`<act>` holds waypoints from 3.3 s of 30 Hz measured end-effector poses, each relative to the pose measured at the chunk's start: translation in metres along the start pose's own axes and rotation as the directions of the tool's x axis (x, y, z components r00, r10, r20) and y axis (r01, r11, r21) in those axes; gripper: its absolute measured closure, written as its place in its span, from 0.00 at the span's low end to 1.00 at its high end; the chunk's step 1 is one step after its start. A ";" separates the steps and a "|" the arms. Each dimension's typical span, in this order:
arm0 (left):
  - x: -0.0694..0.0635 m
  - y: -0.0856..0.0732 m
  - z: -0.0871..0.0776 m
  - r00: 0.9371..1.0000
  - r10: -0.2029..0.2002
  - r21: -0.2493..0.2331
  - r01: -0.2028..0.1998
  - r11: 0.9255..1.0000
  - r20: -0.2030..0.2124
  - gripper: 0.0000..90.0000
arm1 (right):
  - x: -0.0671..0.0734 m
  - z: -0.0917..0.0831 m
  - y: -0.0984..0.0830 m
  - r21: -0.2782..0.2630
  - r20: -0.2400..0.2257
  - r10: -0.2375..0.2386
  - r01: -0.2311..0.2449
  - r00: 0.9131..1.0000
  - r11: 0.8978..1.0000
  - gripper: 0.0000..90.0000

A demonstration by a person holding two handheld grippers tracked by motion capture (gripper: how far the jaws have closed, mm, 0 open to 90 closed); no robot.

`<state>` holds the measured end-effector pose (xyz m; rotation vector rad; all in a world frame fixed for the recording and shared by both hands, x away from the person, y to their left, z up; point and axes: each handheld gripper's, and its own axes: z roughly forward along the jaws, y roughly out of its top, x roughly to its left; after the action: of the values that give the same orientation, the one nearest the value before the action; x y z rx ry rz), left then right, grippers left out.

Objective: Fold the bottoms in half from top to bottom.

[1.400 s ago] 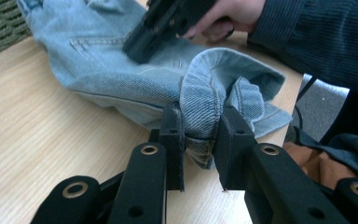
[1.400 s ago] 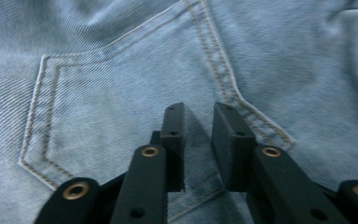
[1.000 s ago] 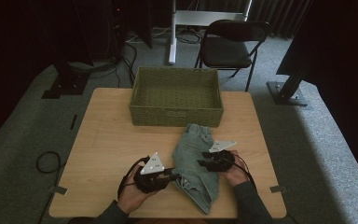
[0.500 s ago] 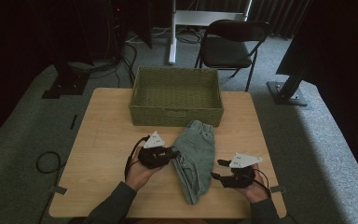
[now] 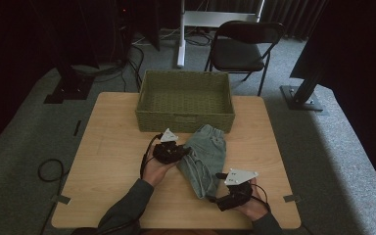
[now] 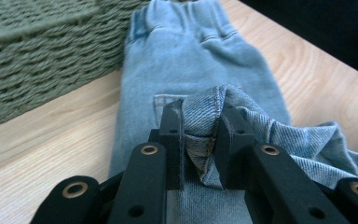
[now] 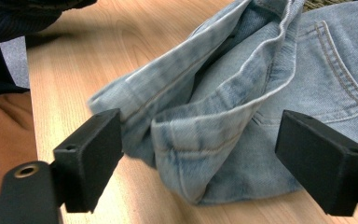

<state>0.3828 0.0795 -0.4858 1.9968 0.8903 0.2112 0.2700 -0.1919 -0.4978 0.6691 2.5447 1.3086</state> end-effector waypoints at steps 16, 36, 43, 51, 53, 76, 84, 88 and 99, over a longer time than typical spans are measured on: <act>0.019 -0.006 -0.003 0.997 -0.069 -0.009 0.069 0.998 -0.030 0.84 | -0.010 0.016 0.001 -0.014 0.090 0.058 -0.057 0.994 0.998 0.42; 0.020 0.033 -0.043 0.998 -0.057 -0.139 0.052 0.989 -0.035 0.82 | -0.062 -0.022 0.041 -0.213 0.379 0.112 -0.031 0.919 0.977 0.80; 0.024 0.041 -0.030 0.994 -0.101 -0.164 0.095 0.982 -0.031 0.72 | -0.119 -0.008 0.033 -0.207 0.433 0.249 -0.174 0.866 0.963 0.80; 0.019 0.016 0.008 0.997 -0.069 0.007 0.069 0.998 -0.027 0.58 | -0.155 0.024 0.015 -0.149 0.397 0.352 -0.319 0.847 0.936 0.80; 0.017 0.010 0.020 0.998 -0.066 0.050 0.067 0.997 -0.018 0.55 | -0.157 0.033 0.013 -0.112 0.389 0.363 -0.347 0.847 0.931 0.80; 0.012 -0.038 -0.016 0.999 0.011 0.072 -0.007 0.997 -0.053 0.72 | -0.103 0.062 0.012 0.051 0.206 0.260 -0.275 0.944 0.960 0.80; 0.020 -0.019 -0.027 0.980 0.092 -0.017 -0.097 0.995 -0.175 0.62 | -0.106 0.047 0.023 -0.064 0.268 0.248 -0.239 0.931 0.969 0.65; 0.017 -0.009 -0.023 0.975 0.116 -0.058 -0.129 0.990 -0.189 0.69 | -0.112 0.041 0.030 -0.107 0.246 0.263 -0.244 0.933 0.964 0.72; 0.022 0.014 -0.019 0.973 0.099 -0.115 -0.125 0.986 -0.207 0.94 | -0.119 0.033 0.037 -0.132 0.229 0.286 -0.262 0.930 0.956 0.83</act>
<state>0.3964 0.1026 -0.4679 1.9315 0.8669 0.5286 0.3981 -0.2067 -0.4909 1.1238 2.2317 1.3285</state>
